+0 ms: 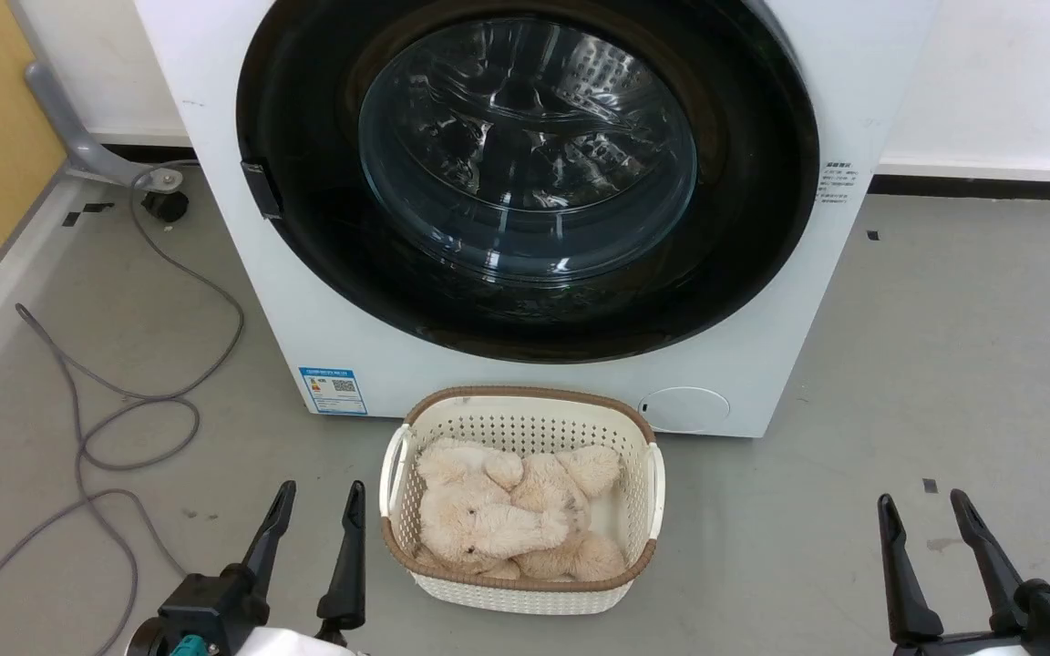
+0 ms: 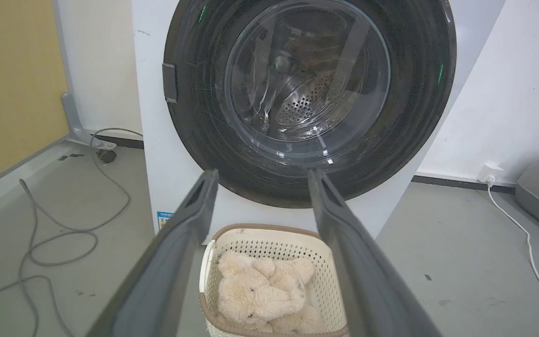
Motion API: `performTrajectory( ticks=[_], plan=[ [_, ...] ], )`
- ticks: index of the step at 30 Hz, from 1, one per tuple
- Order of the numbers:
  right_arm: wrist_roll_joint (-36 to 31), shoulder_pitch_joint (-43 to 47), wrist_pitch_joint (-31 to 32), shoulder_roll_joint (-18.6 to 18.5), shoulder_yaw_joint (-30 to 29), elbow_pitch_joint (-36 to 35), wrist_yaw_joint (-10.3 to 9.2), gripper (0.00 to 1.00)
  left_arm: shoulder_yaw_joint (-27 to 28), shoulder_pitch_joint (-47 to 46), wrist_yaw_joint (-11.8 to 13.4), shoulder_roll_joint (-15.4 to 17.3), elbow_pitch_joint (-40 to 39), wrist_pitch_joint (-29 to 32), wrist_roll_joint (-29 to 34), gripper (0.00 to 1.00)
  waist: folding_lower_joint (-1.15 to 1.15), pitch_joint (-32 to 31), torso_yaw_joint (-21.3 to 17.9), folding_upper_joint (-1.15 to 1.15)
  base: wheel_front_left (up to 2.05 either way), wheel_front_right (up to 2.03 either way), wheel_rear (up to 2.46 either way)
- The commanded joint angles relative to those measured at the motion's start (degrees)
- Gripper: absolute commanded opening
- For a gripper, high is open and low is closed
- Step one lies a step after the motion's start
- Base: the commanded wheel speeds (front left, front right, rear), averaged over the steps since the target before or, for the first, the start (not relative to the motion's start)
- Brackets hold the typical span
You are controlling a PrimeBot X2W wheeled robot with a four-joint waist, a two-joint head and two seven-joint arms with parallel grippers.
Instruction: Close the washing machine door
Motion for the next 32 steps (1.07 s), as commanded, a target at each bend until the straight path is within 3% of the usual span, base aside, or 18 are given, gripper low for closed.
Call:
performTrajectory(
  ticks=[1, 4, 5, 32],
  plan=[
    [0.6, 0.9, -0.4, 0.3, 0.0, -0.5, -0.04, 1.0, 0.0, 0.6, 0.1, 0.0, -0.1, -0.2, 0.5, 1.0, 0.01, 0.0, 0.0, 0.0, 0.0, 0.0, 0.0],
    [0.7, 0.9, -0.4, 0.3, 0.0, -0.6, -0.04, 1.0, -0.7, 0.6, -0.1, 0.0, -0.1, -0.2, 0.6, 1.0, 0.01, 0.1, 0.0, 0.0, 0.0, 0.0, 0.0],
    [0.1, 0.1, -0.2, 0.0, 0.0, -0.1, 0.0, 0.0, -0.8, 0.0, 0.0, 0.0, 0.0, 0.0, 0.4, 0.0, 0.01, 0.1, 0.0, 0.0, 0.0, 0.0, 0.0],
    [-1.1, -1.1, 2.5, 0.1, 0.9, -0.5, -0.01, 0.0, -0.2, -0.5, 1.2, 0.0, -1.2, 2.8, 2.5, 0.0, 0.01, -0.1, -0.5, 0.0, 0.0, 0.0, 0.0]
  ],
)
